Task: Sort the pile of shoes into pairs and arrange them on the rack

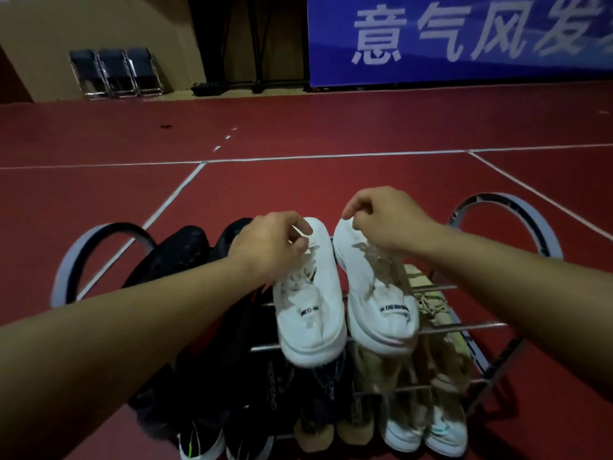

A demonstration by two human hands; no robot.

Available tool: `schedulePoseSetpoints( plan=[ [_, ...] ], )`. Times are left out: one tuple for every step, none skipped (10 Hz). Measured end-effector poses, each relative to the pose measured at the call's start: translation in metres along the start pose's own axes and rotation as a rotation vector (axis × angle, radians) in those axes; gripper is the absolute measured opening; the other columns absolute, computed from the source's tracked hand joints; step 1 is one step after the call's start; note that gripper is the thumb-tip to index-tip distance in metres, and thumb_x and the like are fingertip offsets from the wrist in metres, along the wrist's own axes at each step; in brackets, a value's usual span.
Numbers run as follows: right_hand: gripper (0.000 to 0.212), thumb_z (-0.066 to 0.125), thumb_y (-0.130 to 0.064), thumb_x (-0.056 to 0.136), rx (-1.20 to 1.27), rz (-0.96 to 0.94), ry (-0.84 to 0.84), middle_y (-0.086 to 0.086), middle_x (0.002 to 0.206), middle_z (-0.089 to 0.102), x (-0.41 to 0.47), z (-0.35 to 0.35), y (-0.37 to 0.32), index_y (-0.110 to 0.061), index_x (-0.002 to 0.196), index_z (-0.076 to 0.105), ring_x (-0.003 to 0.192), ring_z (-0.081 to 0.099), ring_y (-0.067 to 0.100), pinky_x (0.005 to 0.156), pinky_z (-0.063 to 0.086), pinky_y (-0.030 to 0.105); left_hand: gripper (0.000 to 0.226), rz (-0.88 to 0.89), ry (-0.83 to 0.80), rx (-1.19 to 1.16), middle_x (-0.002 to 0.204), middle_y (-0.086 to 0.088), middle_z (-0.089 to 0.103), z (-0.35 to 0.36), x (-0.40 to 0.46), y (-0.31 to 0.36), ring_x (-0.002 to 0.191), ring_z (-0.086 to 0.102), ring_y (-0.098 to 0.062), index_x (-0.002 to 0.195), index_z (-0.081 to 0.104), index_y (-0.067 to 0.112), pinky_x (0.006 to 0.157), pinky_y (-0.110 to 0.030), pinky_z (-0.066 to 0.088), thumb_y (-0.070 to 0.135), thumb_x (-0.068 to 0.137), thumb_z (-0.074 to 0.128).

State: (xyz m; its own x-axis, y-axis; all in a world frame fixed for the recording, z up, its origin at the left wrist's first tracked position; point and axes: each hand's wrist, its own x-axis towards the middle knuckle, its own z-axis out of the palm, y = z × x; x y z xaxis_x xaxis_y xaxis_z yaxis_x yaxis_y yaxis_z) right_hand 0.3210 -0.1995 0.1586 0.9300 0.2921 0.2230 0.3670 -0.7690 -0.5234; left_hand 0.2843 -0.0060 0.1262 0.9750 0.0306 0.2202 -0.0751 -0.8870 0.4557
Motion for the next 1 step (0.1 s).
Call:
schedulePoseSetpoints(
  plan=[
    [0.024,0.05,-0.014,0.088,0.063,0.05,-0.093,-0.008,0.083,0.071,0.0138,-0.0186,-0.0065,-0.026,0.09,0.071,0.053,0.057,0.016,0.05,0.044,0.029,0.007,-0.034,0.021,-0.18,0.081,0.019,0.07,-0.0032,0.0117,-0.0037,0.073,0.065,0.002,0.092,0.068,0.033,0.067,-0.023,0.051,0.032,0.085,0.066]
  ],
)
